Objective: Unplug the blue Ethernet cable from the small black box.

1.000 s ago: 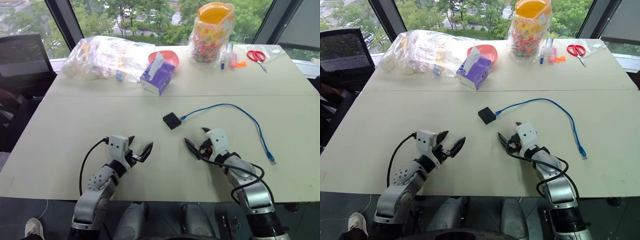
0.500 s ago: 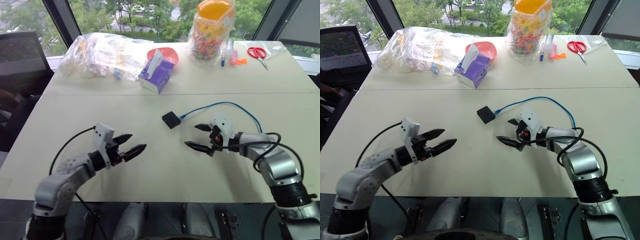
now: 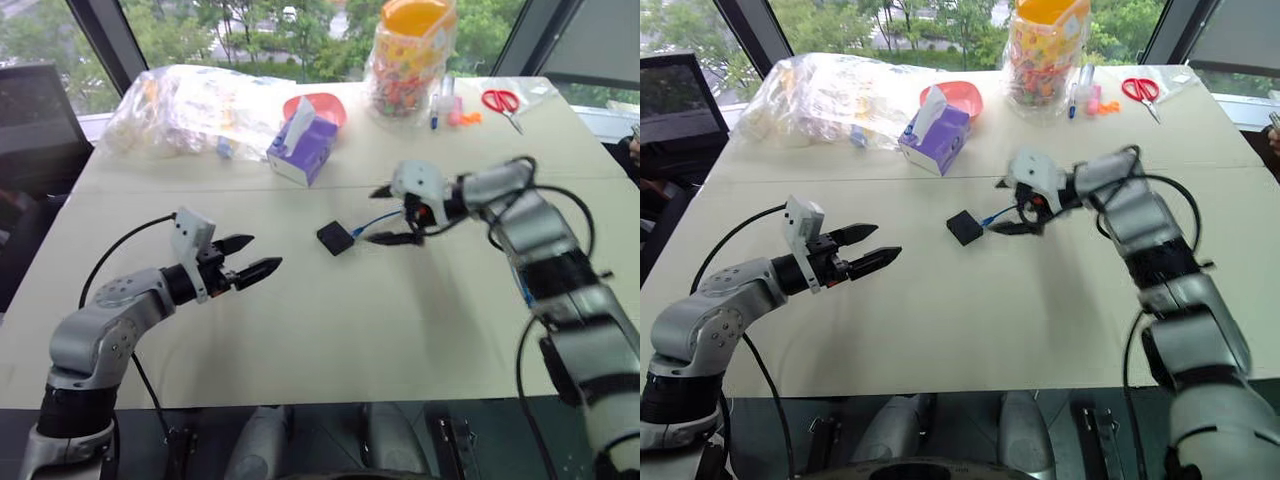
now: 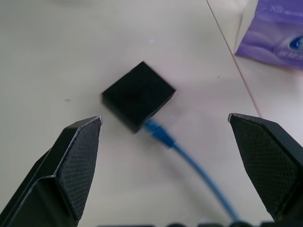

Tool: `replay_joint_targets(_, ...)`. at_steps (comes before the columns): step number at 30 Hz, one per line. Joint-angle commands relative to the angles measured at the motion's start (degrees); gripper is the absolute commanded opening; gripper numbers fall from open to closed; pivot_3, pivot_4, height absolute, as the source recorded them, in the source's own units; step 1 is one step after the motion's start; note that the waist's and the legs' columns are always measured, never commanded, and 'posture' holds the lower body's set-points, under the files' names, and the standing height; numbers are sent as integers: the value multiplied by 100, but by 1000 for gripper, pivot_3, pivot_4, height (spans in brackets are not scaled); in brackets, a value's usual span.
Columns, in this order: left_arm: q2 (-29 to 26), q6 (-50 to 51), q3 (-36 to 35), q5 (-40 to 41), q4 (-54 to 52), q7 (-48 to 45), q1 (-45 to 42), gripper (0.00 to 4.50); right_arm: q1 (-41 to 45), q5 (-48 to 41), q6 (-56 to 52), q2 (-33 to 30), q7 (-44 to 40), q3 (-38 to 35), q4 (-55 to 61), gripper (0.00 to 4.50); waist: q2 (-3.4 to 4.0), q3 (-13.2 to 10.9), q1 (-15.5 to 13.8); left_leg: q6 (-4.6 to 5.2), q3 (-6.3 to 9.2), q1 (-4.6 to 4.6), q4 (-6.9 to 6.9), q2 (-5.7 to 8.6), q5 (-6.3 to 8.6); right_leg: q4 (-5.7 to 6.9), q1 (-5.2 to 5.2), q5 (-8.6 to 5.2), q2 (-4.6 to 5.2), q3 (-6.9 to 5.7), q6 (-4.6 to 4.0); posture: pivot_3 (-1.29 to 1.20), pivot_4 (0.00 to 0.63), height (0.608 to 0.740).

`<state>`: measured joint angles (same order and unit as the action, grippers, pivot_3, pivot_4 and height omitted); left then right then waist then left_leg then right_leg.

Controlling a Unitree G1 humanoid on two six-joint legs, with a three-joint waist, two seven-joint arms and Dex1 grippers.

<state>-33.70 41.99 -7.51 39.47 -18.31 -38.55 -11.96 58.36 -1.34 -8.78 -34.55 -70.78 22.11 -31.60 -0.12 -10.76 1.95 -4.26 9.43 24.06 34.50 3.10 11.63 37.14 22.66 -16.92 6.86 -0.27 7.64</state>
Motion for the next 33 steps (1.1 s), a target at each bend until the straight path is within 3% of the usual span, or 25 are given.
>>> replay_joint_targets(1, -18, -133, -20, -72, -98, -30, -15, 4466, 769, 720, 1066, 418, -205, 411, -1716, 4500, -20, -12, 9, -24, 2, -1, -25, 0, -15, -1, 7, 2, 1, 0, 1, 0, 150, 726)
replay_joint_targets(6, 56, -174, -94, -153, -271, 124, 90, 4466, 1665, 1638, 1827, 1168, 147, 840, -3707, 4500, -23, -15, 61, -81, 7, 4, -57, 0, -49, 2, 28, 2, 1, 2, 1, 0, 150, 726)
replay_joint_targets(12, 77, -193, -167, -176, -474, 289, 267, 4466, 1934, 2266, 2084, 1503, 372, 969, -4363, 4500, -23, -15, 70, -83, 10, -13, -60, -2, -51, 30, 27, 5, -2, 6, -3, 0, 150, 726)
replay_joint_targets(16, 107, -231, -190, -184, -570, 414, 375, 4500, 1937, 2466, 2096, 1642, 317, 935, -4486, 3211, -23, -15, 66, -71, 14, -65, -61, -3, -45, 34, -21, 8, -7, 7, -10, 0, 150, 726)
replay_joint_targets(22, 39, -291, -213, -190, -556, 323, 557, 4500, 1863, 2646, 2119, 1793, 291, 855, -4514, 29, -22, -14, 86, -68, 14, -81, -59, -4, -63, 47, -29, 17, -11, 14, -25, 0, 150, 726)
replay_joint_targets(25, 91, -257, -265, -112, -487, 365, 450, 4500, 1839, 2588, 2248, 1803, 385, 701, -4450, 29, -23, -14, 82, -69, 15, -81, -59, -6, -65, 59, -22, 17, -13, 14, -25, 0, 150, 726)
replay_joint_targets(30, 444, -98, -259, 192, -331, 517, -38, 4500, 1524, 2560, 3591, 1472, 1957, 415, -3843, 29, -23, -14, 64, -76, 15, -76, -57, -6, -69, 73, -10, 17, -13, 16, -24, 0, 150, 726)
replay_joint_targets(33, 721, 185, -355, 601, -256, 707, -360, 4500, 711, 2742, 4612, 935, 3105, 307, -2804, 29, -26, -16, 23, -79, 13, -63, -56, -5, -72, 76, 1, 17, -11, 17, -23, 0, 150, 726)
